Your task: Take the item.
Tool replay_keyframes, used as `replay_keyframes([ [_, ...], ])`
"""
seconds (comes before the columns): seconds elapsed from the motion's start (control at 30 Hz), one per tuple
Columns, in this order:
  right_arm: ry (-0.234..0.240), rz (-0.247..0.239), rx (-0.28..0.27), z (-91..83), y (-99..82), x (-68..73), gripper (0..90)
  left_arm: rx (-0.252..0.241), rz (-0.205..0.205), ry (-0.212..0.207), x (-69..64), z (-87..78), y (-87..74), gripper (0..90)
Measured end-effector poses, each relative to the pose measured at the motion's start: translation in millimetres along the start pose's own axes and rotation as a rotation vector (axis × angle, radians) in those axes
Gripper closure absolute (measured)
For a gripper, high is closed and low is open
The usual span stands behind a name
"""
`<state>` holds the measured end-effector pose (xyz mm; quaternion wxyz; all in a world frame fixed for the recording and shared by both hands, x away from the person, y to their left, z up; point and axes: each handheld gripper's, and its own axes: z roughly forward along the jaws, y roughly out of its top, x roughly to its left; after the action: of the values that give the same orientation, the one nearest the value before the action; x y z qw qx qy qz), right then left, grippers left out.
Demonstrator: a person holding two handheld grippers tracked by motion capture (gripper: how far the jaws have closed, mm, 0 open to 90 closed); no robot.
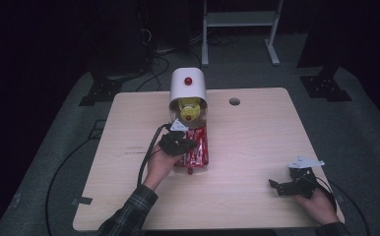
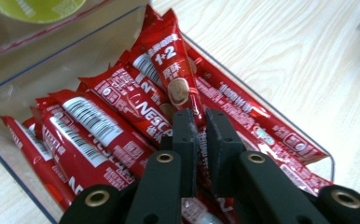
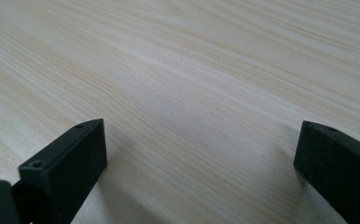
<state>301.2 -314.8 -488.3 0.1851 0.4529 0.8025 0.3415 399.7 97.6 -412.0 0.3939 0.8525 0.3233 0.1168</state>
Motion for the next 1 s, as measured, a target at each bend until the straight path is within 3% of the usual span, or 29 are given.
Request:
replay_keyframes([
  [0.13,0.000,0.000,0.000,0.0,0.0,0.0,1.4,-0.034,0.013,-0.009,-2.1,-2.6,1.5,86.2],
  [0.3,0.000,0.001,0.000,0.0,0.0,0.0,1.4,-0.077,-0.006,-0.024,-0.4,-9.7,3.0,86.5],
  [0.6,0.000,0.000,0.000,0.0,0.0,0.0,1.5,-0.116,-0.028,-0.050,1.0,-22.7,7.4,86.6],
  [1.0,0.000,0.001,0.000,0.0,0.0,0.1,1.5,-0.138,-0.029,-0.046,3.5,-40.1,10.2,86.7],
])
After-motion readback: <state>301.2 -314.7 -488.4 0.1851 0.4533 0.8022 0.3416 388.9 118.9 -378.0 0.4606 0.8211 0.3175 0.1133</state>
